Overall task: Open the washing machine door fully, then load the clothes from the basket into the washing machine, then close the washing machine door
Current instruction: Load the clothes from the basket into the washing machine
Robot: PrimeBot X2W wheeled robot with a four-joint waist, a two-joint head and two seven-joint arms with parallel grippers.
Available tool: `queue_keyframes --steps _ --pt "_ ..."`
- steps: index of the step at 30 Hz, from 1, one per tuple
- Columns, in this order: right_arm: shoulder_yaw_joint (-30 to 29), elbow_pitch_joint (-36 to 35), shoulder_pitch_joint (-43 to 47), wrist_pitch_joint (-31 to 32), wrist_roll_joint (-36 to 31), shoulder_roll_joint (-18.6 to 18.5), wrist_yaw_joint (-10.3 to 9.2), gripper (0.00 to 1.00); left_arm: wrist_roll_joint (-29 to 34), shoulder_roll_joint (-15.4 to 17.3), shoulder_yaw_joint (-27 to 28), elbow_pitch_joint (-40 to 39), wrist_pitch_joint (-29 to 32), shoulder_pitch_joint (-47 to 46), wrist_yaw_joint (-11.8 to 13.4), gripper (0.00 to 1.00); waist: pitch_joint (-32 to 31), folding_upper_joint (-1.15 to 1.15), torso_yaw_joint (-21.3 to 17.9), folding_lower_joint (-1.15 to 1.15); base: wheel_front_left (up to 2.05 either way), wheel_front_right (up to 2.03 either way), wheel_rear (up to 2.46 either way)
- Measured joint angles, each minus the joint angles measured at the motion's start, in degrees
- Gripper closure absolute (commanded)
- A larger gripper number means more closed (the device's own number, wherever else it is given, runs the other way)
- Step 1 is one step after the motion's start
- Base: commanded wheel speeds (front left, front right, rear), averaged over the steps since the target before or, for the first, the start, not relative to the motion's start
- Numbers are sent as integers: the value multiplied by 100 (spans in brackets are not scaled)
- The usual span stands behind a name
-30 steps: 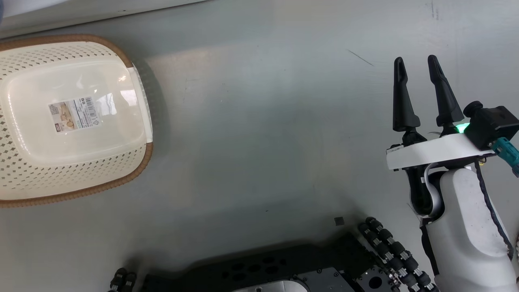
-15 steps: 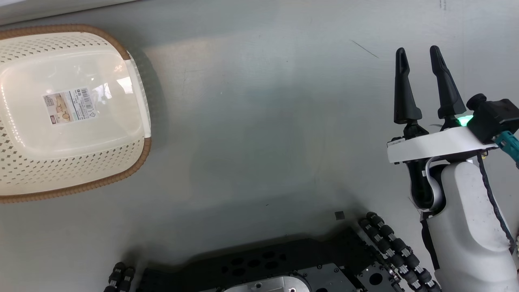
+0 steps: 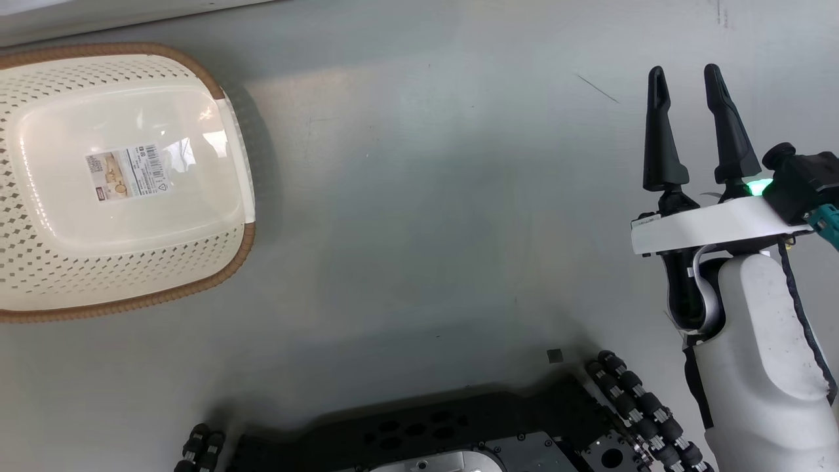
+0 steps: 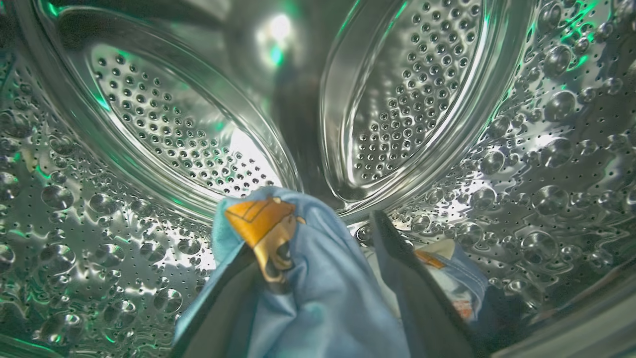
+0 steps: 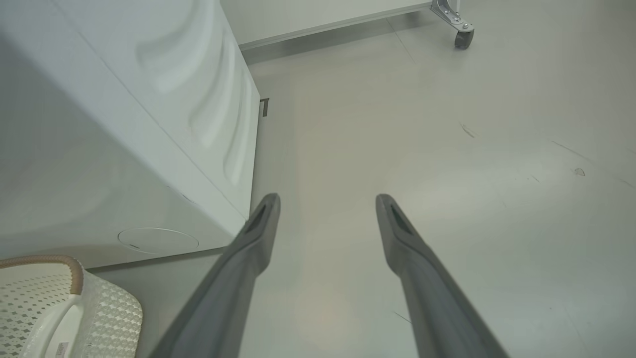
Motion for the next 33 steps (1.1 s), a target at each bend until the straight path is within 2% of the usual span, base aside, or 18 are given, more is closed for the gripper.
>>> queue_keyframes --steps 21,33 --pt "-152 85 -12 0 -2 -3 1 0 -121 -216 36 422 -154 244 0 0 -498 0 267 0 0 0 0" --pt "-165 192 -18 0 -3 -5 5 0 -181 -366 133 422 -171 992 0 0 -897 0 372 0 0 0 0"
